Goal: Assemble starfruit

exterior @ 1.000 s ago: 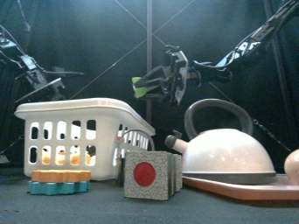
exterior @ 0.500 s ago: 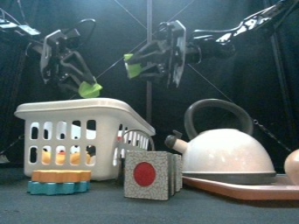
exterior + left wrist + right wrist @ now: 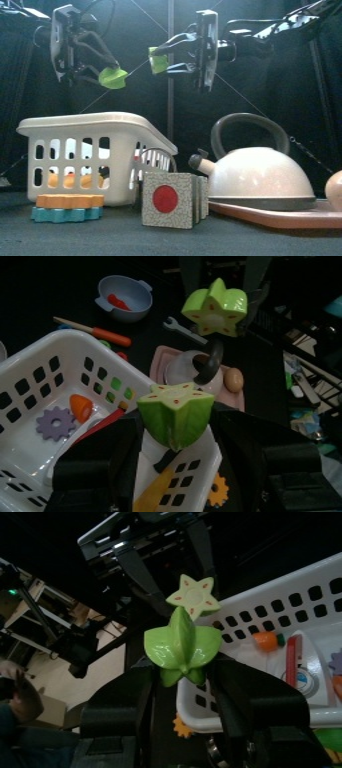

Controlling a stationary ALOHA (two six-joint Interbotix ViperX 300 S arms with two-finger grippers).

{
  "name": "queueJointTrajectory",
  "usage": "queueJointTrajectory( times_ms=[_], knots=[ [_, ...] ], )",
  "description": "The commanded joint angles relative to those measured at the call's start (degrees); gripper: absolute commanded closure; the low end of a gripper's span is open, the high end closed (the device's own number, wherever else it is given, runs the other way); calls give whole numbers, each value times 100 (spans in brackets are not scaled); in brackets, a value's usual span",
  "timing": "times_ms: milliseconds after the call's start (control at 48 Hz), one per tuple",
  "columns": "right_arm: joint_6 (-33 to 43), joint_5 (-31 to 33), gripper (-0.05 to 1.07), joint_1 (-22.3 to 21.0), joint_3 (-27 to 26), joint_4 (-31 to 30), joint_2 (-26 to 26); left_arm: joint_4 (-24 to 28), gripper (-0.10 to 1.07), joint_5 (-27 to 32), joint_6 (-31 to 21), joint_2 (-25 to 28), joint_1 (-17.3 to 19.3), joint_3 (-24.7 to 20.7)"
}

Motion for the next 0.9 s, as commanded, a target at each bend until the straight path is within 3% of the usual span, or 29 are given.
queueJointTrajectory(
  times_ms=[0,146,354,604,875],
  knots=[
    [510,-44,38,-97,-149,-677,-255,-35,30,141,18,26,-18,-272],
    [1380,-396,38,-255,-264,-1617,-290,-105,30,308,18,35,-79,-457],
    [2531,-1081,39,-580,-580,-2303,-62,-185,30,554,26,246,-413,-527],
    [3120,-1635,39,-615,-1125,-3270,510,-316,30,483,44,352,-642,-396],
    [3357,-2039,39,-765,-1705,-3656,1063,-492,30,475,35,352,-659,-176]
  ],
)
